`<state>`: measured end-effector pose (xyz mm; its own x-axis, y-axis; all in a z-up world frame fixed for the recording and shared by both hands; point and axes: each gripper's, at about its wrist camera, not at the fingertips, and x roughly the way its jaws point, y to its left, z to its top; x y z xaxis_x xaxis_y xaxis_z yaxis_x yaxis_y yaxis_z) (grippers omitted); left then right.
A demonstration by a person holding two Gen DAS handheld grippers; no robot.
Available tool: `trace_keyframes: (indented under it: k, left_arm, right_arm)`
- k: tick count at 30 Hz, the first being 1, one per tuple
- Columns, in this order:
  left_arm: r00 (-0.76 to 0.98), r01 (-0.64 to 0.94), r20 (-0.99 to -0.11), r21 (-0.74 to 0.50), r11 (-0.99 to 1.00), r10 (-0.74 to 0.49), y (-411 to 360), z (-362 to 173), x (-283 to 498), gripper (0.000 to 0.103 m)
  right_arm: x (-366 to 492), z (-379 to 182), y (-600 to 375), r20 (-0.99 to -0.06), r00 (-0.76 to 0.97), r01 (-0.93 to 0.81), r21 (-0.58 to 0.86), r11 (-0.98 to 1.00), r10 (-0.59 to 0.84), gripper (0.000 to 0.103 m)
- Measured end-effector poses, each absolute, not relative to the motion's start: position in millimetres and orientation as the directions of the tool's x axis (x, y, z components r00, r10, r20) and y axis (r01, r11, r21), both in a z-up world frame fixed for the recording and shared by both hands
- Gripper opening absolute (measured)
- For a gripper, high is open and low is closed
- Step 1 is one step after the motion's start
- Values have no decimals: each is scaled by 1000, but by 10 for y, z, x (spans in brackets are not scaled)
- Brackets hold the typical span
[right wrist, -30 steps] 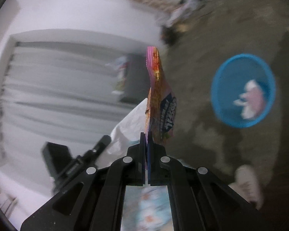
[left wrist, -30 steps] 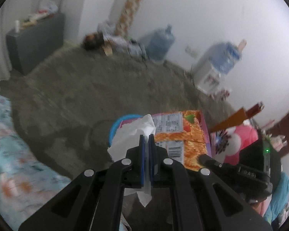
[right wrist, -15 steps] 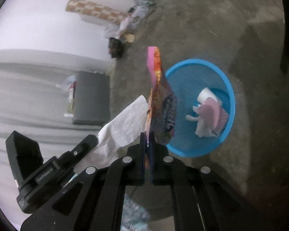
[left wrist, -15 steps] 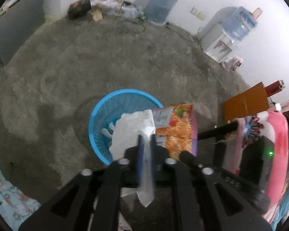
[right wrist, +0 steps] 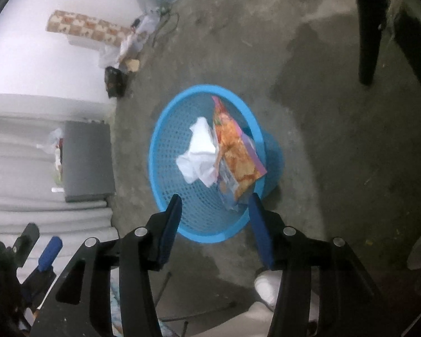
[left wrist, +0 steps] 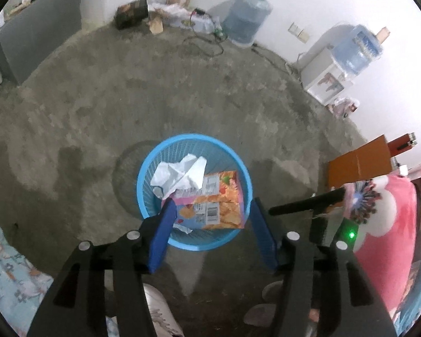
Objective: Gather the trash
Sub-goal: 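Move both tools back to the trash on the bed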
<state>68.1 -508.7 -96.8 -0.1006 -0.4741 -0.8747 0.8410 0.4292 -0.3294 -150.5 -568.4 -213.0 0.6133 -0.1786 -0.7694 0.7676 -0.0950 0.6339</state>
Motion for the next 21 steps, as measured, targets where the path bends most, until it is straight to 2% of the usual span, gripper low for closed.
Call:
trace_keyframes:
  k: [7, 12, 15, 21]
  left_arm:
    - [-65, 851, -840, -328, 409, -538, -4528, -262, 631, 65]
    - [10, 845, -789, -322, 428, -614, -3837, 333, 675, 71]
    - [88, 845, -762, -284, 454, -642, -3383, 616, 703, 76]
    - [246, 775, -731, -246, 582, -637, -2457, 946, 853, 79]
  right_arm:
    - [-1303, -1588, -5512, -729, 647, 754, 655, 46, -222, 51]
    - [-890, -895, -5117, -687, 695, 717, 636, 285, -211, 64]
    - [-645, -567, -4842, -678, 712, 681, 603, 416, -184, 67]
    - [-136, 76, -4106, -667, 734, 569, 504, 649, -126, 79]
